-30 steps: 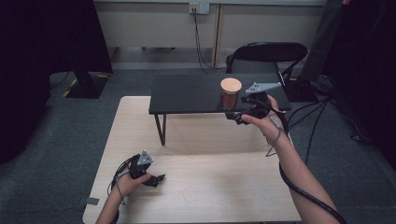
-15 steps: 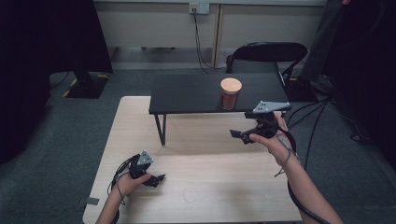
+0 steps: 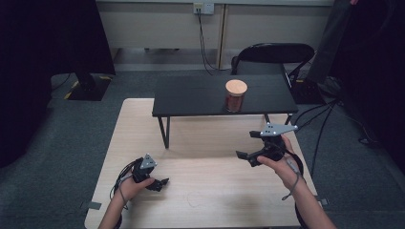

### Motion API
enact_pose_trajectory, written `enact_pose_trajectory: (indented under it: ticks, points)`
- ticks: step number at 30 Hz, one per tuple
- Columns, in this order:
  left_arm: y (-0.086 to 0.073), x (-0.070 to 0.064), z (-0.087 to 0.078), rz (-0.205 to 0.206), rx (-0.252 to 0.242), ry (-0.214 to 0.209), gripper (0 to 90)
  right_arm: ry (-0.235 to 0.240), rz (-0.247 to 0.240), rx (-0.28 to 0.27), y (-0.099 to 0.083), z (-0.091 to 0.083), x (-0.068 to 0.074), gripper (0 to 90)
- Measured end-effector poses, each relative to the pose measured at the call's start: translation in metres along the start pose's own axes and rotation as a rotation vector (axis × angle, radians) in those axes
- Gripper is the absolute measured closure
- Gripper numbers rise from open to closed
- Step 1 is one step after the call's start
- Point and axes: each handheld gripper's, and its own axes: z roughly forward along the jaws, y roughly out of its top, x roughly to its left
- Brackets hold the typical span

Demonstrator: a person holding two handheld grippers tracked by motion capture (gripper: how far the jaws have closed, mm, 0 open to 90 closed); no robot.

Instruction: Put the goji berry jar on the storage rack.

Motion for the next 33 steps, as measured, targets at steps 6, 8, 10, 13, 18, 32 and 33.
enact_pose_trajectory:
  ticks: [6, 8, 10, 13, 18, 32, 33]
  points:
    - [0.000, 0.000, 0.000, 0.000, 0.000, 0.000, 0.0, 0.003, 0.003, 0.017, -0.014, 0.004, 0.003, 0.0]
    - [0.000, 0.000, 0.000, 0.001, 0.001, 0.000, 0.0, 0.005, 0.014, 0.021, -0.023, 0.008, 0.002, 0.0]
    - [0.000, 0.000, 0.000, 0.002, 0.001, 0.000, 0.0, 0.008, 0.020, 0.024, -0.028, 0.010, 0.002, 0.0]
    - [0.000, 0.000, 0.000, 0.000, 0.000, 0.000, 0.0, 0.008, 0.022, 0.031, -0.034, 0.013, 0.002, 0.0]
    - [0.000, 0.000, 0.000, 0.001, 0.001, 0.000, 0.0, -0.003, 0.028, 0.042, -0.046, 0.017, 0.004, 0.0]
    - [0.000, 0.000, 0.000, 0.001, 0.001, 0.000, 0.0, 0.003, 0.070, 0.099, -0.086, 0.033, 0.006, 0.1]
    - [0.000, 0.000, 0.000, 0.001, 0.001, -0.001, 0.0, 0.000, 0.064, 0.104, -0.089, 0.034, 0.007, 0.1]
